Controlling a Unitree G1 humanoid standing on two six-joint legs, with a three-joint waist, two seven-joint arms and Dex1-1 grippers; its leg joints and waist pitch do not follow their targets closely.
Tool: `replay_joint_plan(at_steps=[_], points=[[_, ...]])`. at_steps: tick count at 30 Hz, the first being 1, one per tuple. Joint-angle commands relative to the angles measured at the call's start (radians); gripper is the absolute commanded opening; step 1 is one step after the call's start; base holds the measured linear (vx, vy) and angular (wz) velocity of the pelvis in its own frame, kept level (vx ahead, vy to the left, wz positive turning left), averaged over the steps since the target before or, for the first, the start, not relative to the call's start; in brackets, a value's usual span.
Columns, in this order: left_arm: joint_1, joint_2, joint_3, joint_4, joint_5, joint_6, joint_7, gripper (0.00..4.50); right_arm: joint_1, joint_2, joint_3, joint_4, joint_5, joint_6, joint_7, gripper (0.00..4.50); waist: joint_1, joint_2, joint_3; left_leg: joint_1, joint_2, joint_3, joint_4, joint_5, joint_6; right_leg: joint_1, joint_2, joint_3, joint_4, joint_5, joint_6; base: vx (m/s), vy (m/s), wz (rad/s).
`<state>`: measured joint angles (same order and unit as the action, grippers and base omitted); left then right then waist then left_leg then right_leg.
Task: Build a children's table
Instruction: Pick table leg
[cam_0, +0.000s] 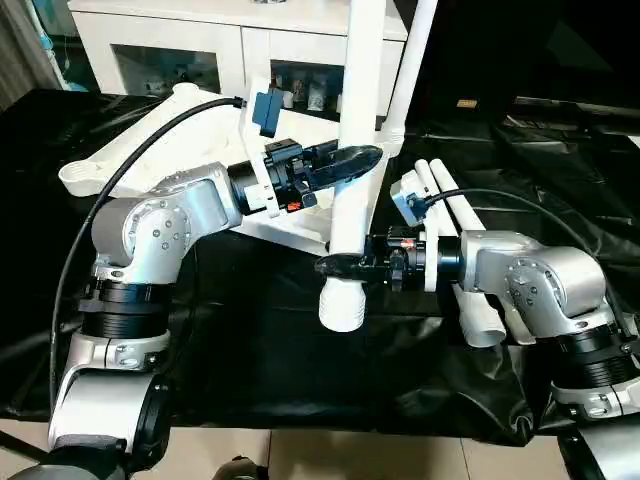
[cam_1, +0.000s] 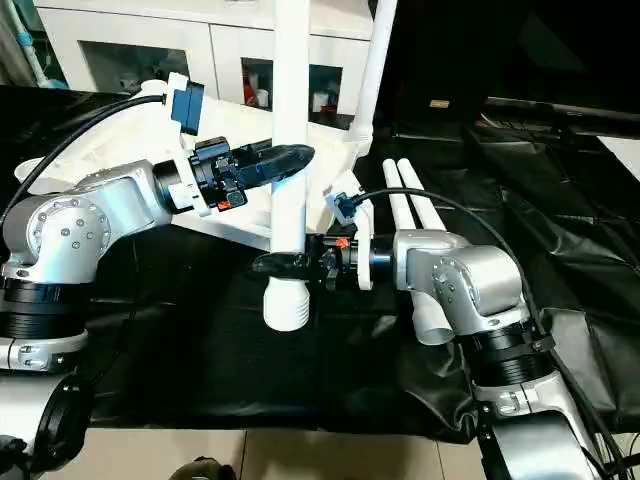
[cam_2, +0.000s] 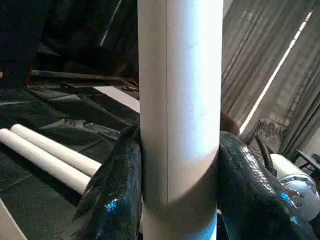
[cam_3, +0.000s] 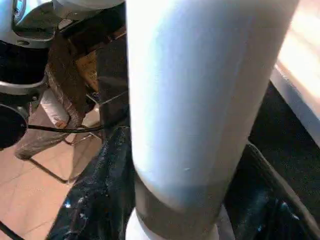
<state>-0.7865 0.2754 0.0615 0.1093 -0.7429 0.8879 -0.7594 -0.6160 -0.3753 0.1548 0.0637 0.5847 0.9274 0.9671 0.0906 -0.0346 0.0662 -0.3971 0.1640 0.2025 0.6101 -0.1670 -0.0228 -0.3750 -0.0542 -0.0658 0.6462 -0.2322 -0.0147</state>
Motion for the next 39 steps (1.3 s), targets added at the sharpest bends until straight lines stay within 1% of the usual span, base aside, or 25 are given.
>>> replay_joint_plan(at_steps=[1,4,8,9,13,14,15,17,18,20,21,22,24,25,27,28,29,30,32,33,34,35,36,37,39], points=[[-0.022,0.0,0.001,-0.008,-0.004,0.002,-0.005,1.77,0.01,-0.005,-0.01,0.006,0.012,0.007,0.0,2.12,0.002,-0.001,-0.079,0.032,0.076,-0.037,-0.059,-0.076,0.006,0.043,-0.105,0.061,-0.071,-0.006,-0.228,0.0,0.0,0.0],[-0.021,0.0,0.001,-0.009,-0.004,0.003,-0.004,1.77,0.01,-0.004,-0.011,0.006,0.013,0.008,-0.001,1.88,0.002,-0.001,-0.079,0.031,0.075,-0.037,-0.059,-0.073,0.007,0.044,-0.105,0.062,-0.071,-0.003,-0.228,0.0,0.0,0.0],[-0.019,0.001,-0.002,-0.008,0.007,-0.004,0.004,1.77,0.011,0.002,-0.02,0.008,0.019,0.01,-0.007,1.83,0.001,0.0,-0.079,0.032,0.075,-0.037,-0.059,-0.074,0.007,0.044,-0.105,0.062,-0.071,0.001,-0.229,0.0,0.0,0.0],[-0.021,-0.016,0.02,0.015,0.009,0.004,0.052,2.33,0.016,0.009,-0.034,0.007,0.022,0.005,-0.017,1.83,0.001,0.001,-0.079,0.031,0.076,-0.037,-0.059,-0.076,0.007,0.044,-0.105,0.062,-0.071,0.007,-0.232,0.0,0.0,0.0],[0.003,-0.039,0.047,0.011,-0.012,0.0,0.073,2.53,0.033,0.03,-0.083,-0.001,0.047,0.0,-0.04,1.83,0.003,0.001,-0.08,0.032,0.076,-0.037,-0.058,-0.079,0.006,0.045,-0.106,0.062,-0.072,0.002,-0.234,0.0,0.0,0.0],[0.02,-0.069,0.067,0.009,-0.008,-0.05,0.096,2.68,0.047,0.049,-0.123,-0.017,0.079,0.002,-0.053,1.83,0.003,0.002,-0.079,0.031,0.076,-0.037,-0.059,-0.082,0.008,0.045,-0.107,0.062,-0.073,0.001,-0.237,0.0,0.0,0.0],[0.026,-0.081,0.075,0.009,-0.007,-0.072,0.105,2.82,0.051,0.057,-0.138,-0.022,0.092,0.002,-0.059,1.83,0.004,-0.001,-0.08,0.03,0.078,-0.038,-0.058,-0.083,0.012,0.047,-0.109,0.062,-0.074,0.005,-0.24,0.0,0.0,0.0],[0.034,-0.118,0.113,0.018,-0.02,-0.132,0.122,2.87,0.06,0.071,-0.165,-0.033,0.113,-0.006,-0.069,1.83,0.005,0.002,-0.08,0.03,0.078,-0.038,-0.058,-0.081,0.014,0.046,-0.109,0.061,-0.074,0.013,-0.243,0.0,0.0,0.0],[0.039,-0.169,0.182,0.032,-0.073,-0.201,0.132,2.88,0.068,0.087,-0.203,-0.046,0.144,-0.014,-0.078,1.83,0.006,0.009,-0.082,0.03,0.078,-0.041,-0.058,-0.08,0.013,0.048,-0.109,0.06,-0.072,0.015,-0.24,0.0,0.0,0.0],[0.04,-0.19,0.214,0.038,-0.104,-0.222,0.133,2.87,0.07,0.092,-0.216,-0.05,0.155,-0.018,-0.081,1.83,0.006,0.002,-0.081,0.03,0.077,-0.039,-0.057,-0.097,0.014,0.05,-0.111,0.06,-0.077,0.018,-0.253,0.0,0.0,0.0],[0.038,-0.226,0.282,0.04,-0.164,-0.254,0.164,2.87,0.081,0.089,-0.23,-0.07,0.15,-0.043,-0.086,1.83,0.007,0.018,-0.081,0.03,0.077,-0.042,-0.057,-0.099,0.011,0.048,-0.109,0.059,-0.073,0.015,-0.249,0.0,0.0,0.0],[0.039,-0.242,0.317,0.036,-0.189,-0.27,0.194,2.87,0.09,0.083,-0.232,-0.086,0.131,-0.071,-0.095,1.83,0.004,0.01,-0.081,0.029,0.079,-0.041,-0.058,-0.106,0.004,0.049,-0.107,0.059,-0.076,0.032,-0.248,0.0,0.0,0.0],[0.048,-0.252,0.352,0.024,-0.203,-0.277,0.248,2.87,0.109,0.077,-0.237,-0.112,0.09,-0.115,-0.127,1.83,0.004,0.012,-0.082,0.03,0.078,-0.042,-0.058,-0.105,0.005,0.049,-0.108,0.059,-0.072,0.046,-0.244,0.0,0.0,0.0],[0.06,-0.229,0.332,0.018,-0.147,-0.274,0.277,2.87,0.117,0.073,-0.238,-0.119,0.058,-0.137,-0.157,1.83,0.004,0.012,-0.081,0.031,0.078,-0.042,-0.059,-0.108,0.003,0.047,-0.106,0.059,-0.074,0.039,-0.239,0.0,0.0,0.0],[0.113,-0.136,0.215,-0.004,0.083,-0.303,0.325,2.87,0.147,0.06,-0.221,-0.135,-0.073,-0.232,-0.27,1.83,-0.003,0.014,-0.078,0.035,0.078,-0.044,-0.064,-0.12,-0.011,0.044,-0.102,0.06,-0.078,-0.023,-0.19,0.0,0.0,0.0],[0.113,-0.136,0.215,-0.004,0.083,-0.303,0.325,2.87,0.147,0.06,-0.221,-0.135,-0.073,-0.232,-0.27,1.83,-0.003,0.014,-0.078,0.035,0.078,-0.044,-0.064,-0.12,-0.011,0.044,-0.102,0.06,-0.078,-0.023,-0.19,0.0,0.0,0.0],[0.172,-0.07,0.132,-0.032,0.23,-0.353,0.337,2.87,0.17,0.06,-0.211,-0.138,-0.167,-0.297,-0.37,1.83,-0.004,0.017,-0.077,0.038,0.083,-0.049,-0.07,-0.127,-0.032,0.04,-0.104,0.061,-0.085,-0.074,-0.15,0.0,0.0,0.0],[0.244,-0.012,0.073,-0.067,0.353,-0.4,0.365,2.87,0.208,0.069,-0.203,-0.137,-0.268,-0.394,-0.471,1.83,-0.007,0.021,-0.078,0.037,0.086,-0.05,-0.071,-0.114,-0.057,0.032,-0.102,0.061,-0.082,-0.074,-0.113,0.0,0.0,0.0],[0.297,0.018,0.059,-0.084,0.425,-0.442,0.396,2.87,0.256,0.087,-0.199,-0.174,-0.316,-0.425,-0.536,1.83,-0.016,0.02,-0.077,0.041,0.078,-0.044,-0.072,-0.148,-0.073,0.034,-0.097,0.062,-0.083,-0.082,-0.119,0.0,0.0,0.0],[0.338,0.033,0.062,-0.09,0.472,-0.473,0.427,2.87,0.304,0.104,-0.192,-0.223,-0.327,-0.408,-0.567,1.83,-0.011,0.022,-0.077,0.041,0.08,-0.045,-0.073,-0.152,-0.062,0.033,-0.096,0.064,-0.086,-0.064,-0.122,0.0,0.0,0.0],[0.346,0.037,0.061,-0.09,0.482,-0.484,0.432,2.87,0.312,0.11,-0.194,-0.231,-0.324,-0.402,-0.574,1.83,-0.014,0.021,-0.078,0.037,0.078,-0.046,-0.074,-0.151,-0.057,0.036,-0.096,0.064,-0.081,-0.049,-0.128,0.0,0.0,0.0],[0.375,0.049,0.058,-0.091,0.519,-0.523,0.448,2.87,0.343,0.133,-0.199,-0.261,-0.315,-0.38,-0.596,1.83,-0.01,0.023,-0.078,0.039,0.08,-0.047,-0.074,-0.156,-0.042,0.033,-0.098,0.064,-0.084,-0.039,-0.138,0.0,0.0,0.0],[0.458,0.031,0.076,-0.116,0.528,-0.536,0.484,2.87,0.422,0.201,-0.214,-0.302,-0.292,-0.368,-0.644,1.83,-0.011,0.023,-0.076,0.036,0.083,-0.048,-0.078,-0.171,-0.031,0.03,-0.102,0.065,-0.082,-0.035,-0.152,0.0,0.0,0.0],[0.481,0.022,0.08,-0.125,0.524,-0.536,0.491,2.87,0.442,0.219,-0.218,-0.309,-0.287,-0.369,-0.655,1.83,-0.012,0.022,-0.072,0.037,0.086,-0.048,-0.082,-0.189,-0.029,0.029,-0.103,0.064,-0.086,-0.05,-0.154,0.0,0.0,0.0],[0.5,0.0,0.071,-0.133,0.506,-0.537,0.497,2.87,0.46,0.222,-0.2,-0.293,-0.307,-0.404,-0.659,1.83,-0.016,0.014,-0.069,0.042,0.082,-0.046,-0.083,-0.248,-0.042,0.026,-0.102,0.065,-0.097,-0.151,-0.156,0.0,0.0,0.0]])
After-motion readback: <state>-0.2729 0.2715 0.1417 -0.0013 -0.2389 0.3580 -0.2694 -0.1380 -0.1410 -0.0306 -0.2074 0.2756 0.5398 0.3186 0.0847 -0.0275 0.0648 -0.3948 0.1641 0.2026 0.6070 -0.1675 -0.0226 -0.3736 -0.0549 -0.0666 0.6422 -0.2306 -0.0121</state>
